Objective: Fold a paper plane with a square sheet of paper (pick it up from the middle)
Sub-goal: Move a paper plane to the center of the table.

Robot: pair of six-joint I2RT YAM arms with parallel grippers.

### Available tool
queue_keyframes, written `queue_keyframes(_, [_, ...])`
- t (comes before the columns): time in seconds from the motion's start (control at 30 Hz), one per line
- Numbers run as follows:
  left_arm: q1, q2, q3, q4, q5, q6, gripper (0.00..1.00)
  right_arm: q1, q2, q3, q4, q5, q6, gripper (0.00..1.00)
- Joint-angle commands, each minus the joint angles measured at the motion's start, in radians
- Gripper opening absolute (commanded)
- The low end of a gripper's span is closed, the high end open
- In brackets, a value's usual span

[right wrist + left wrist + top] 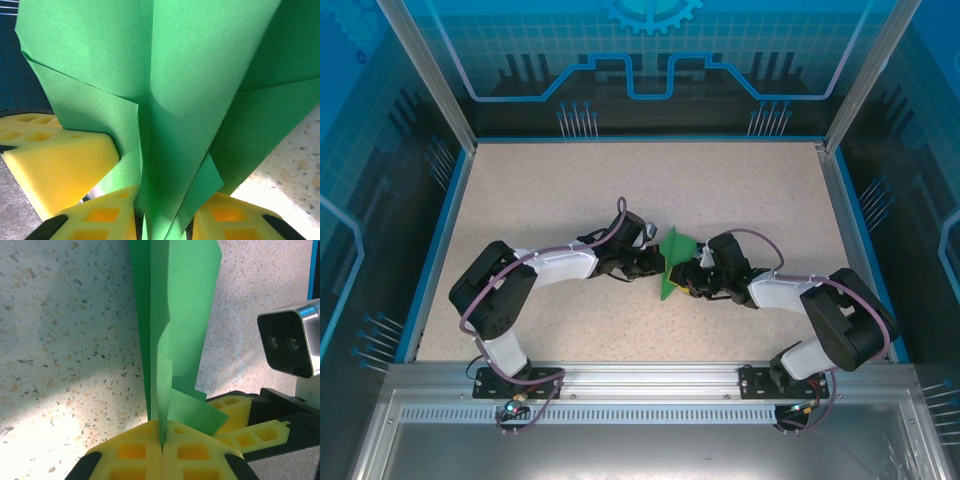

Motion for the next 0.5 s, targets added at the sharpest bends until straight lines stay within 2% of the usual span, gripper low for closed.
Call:
queue_keyframes(0.0, [0.008,-0.022,-0.005,0.014,0.042,-0.016,0.04,0.018,0.005,0.033,-0.019,0.014,-0.019,0.27])
queue_keyframes(0.33, [0.008,-0.03,-0.014,0.032,0.061,-0.036,0.04,0.032,0.002,0.063,-0.027,0.03,-0.035,0.22])
queue_keyframes(0.47, [0.009,-0.036,-0.014,0.041,0.061,-0.048,0.04,0.041,0.017,0.08,-0.085,0.048,-0.056,0.19])
